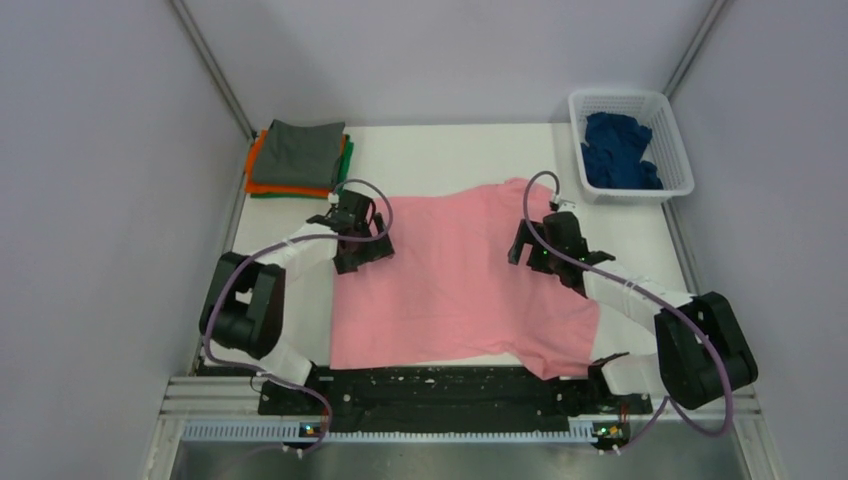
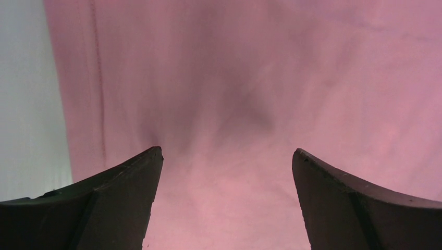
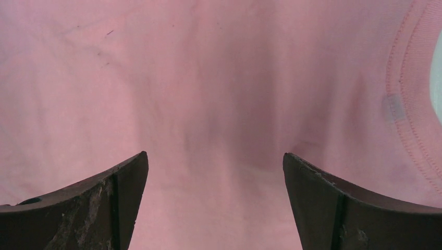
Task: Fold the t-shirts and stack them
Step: Flatten out the tshirt
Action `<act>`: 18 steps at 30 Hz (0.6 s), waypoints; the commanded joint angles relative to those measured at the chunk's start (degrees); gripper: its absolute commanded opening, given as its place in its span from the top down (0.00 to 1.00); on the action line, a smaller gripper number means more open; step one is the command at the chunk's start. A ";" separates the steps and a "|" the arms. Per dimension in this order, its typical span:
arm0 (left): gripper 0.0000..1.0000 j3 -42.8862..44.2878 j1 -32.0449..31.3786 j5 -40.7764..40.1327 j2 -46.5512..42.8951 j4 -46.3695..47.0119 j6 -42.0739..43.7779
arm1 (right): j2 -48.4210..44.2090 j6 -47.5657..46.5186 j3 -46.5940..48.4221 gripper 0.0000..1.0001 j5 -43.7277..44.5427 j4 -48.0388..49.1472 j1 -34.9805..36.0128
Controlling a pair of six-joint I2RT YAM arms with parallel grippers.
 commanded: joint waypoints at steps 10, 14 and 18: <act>0.02 27.60 2.57 -1.70 29.38 -4.63 1.59 | 18.60 5.35 7.91 0.01 5.98 9.86 -1.64; 0.01 38.52 5.56 -2.31 35.62 -8.19 2.21 | 26.98 4.85 15.89 0.01 3.96 10.34 -4.12; 0.01 47.30 7.77 -0.41 39.32 -10.11 3.51 | 33.45 2.32 24.58 0.01 3.18 8.36 -5.55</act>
